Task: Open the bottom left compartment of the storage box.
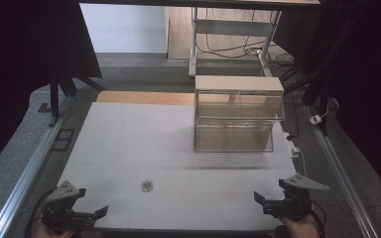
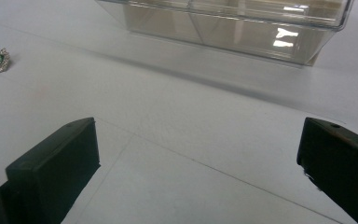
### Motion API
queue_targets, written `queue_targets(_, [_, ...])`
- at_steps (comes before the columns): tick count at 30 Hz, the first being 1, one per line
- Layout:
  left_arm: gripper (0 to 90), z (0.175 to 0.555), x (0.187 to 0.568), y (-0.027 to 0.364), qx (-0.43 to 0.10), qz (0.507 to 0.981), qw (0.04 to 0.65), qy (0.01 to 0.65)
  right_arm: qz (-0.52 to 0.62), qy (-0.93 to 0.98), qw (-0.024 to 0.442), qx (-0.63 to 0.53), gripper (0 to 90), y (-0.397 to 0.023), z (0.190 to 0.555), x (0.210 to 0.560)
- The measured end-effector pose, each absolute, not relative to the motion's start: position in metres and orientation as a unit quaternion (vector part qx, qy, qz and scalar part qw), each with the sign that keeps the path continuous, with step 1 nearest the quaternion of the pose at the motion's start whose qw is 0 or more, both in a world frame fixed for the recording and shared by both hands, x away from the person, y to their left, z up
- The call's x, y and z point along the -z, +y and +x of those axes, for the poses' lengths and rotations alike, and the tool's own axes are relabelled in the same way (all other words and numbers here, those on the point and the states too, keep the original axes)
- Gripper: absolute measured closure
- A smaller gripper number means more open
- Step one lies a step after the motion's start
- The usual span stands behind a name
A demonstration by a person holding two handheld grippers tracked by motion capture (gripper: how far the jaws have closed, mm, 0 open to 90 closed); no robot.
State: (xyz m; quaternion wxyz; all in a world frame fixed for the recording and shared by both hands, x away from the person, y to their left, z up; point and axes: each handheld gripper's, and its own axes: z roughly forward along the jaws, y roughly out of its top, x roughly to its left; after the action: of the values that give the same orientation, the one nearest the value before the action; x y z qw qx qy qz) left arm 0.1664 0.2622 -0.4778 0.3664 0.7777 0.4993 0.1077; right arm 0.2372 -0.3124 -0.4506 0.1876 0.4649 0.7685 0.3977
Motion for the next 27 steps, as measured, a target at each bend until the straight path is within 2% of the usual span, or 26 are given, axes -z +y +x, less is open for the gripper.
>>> queue_targets(17, [1.6,0.1712,0.4798,0.2610,-0.092,0.782,0.357,0.502,0.459,0.784,0.182,-0.377,0.0,-0.3074,0.2395,0.4521])
queue_targets(27, [1.2,0.1693,0.4789,0.2581,-0.106,0.784,0.348,0.502,0.463,0.784,0.178,-0.373,0.0,-0.3072,0.2407,0.4524])
